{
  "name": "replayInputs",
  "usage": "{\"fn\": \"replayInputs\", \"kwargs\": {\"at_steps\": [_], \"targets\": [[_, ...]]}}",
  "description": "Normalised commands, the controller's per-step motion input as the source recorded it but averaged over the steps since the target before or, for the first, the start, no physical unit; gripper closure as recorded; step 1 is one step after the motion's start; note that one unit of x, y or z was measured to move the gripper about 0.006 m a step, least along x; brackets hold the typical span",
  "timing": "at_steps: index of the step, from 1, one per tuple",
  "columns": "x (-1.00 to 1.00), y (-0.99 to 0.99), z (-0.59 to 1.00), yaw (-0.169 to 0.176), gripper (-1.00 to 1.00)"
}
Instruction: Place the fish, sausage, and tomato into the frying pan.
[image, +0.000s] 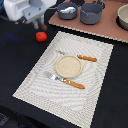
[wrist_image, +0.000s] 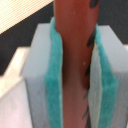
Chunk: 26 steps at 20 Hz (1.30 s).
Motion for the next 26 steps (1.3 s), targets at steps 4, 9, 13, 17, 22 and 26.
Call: {"fn": "replayInputs", "kwargs": {"at_steps": [4,9,13,17,22,26], "targets": [[0.37,0.97,0.29,0.004,1.0],[0.38,0.95,0.05,0.001,1.0],[0.41,0.96,0.03,0.0,1.0],[0.5,0.94,0.11,0.0,1.0],[0.58,0.87,0.15,0.001,1.0],[0.56,0.63,0.08,0.061,1.0]]}}
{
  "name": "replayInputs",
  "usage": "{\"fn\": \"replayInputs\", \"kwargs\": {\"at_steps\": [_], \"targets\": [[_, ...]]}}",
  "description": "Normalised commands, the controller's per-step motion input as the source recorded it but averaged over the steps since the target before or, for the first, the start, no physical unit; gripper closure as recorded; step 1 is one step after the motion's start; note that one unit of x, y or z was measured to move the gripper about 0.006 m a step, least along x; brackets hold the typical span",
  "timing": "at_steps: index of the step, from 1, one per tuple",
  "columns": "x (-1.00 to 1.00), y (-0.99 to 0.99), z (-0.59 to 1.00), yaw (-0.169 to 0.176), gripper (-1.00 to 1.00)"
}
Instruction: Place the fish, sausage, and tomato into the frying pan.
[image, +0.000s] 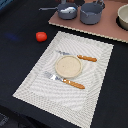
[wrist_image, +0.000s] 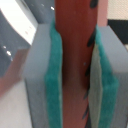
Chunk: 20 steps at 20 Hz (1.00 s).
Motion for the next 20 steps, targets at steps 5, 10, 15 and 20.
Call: {"fn": "replayInputs", "kwargs": {"at_steps": [5,10,15,20], "targets": [[0.24,0.23,-0.1,0.033,1.0],[-0.1,0.03,-0.23,0.031,1.0],[-0.36,0.22,-0.11,0.059,1.0],[0.0,0.26,0.0,0.018,-1.0]]}}
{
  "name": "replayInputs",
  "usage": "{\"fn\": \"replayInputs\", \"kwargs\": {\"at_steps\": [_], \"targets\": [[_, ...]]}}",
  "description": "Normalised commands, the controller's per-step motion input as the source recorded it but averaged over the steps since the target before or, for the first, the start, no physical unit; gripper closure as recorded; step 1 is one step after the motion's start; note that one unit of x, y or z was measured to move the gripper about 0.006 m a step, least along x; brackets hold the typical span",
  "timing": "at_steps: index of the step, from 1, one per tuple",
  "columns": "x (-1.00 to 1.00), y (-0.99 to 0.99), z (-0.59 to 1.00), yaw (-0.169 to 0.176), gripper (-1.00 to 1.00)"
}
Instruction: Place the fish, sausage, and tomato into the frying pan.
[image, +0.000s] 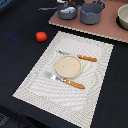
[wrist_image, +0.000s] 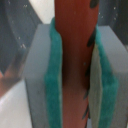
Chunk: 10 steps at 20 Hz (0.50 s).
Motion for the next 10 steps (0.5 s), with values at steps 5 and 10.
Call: {"fn": "replayInputs", "kwargs": {"at_steps": [5,10], "targets": [[0.11,0.22,0.02,0.0,-1.0],[0.06,0.11,0.11,0.0,-1.0]]}}
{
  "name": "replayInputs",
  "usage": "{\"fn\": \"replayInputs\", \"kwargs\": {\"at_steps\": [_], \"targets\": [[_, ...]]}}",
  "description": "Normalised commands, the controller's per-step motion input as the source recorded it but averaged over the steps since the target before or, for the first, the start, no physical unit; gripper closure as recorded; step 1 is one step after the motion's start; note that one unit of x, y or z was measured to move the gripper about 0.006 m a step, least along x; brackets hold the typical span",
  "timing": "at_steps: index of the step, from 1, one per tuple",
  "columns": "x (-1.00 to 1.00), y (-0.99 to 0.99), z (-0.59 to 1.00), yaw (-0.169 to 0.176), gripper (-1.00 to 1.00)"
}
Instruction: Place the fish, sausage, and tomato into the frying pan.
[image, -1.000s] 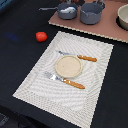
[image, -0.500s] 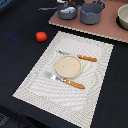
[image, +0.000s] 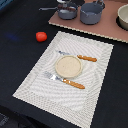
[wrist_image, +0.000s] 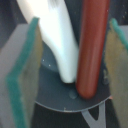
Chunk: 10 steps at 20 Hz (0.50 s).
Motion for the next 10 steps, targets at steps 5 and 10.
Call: {"fn": "replayInputs", "kwargs": {"at_steps": [5,10], "targets": [[0.01,-0.11,0.34,0.0,-1.0],[0.0,-0.9,0.31,0.0,-1.0]]}}
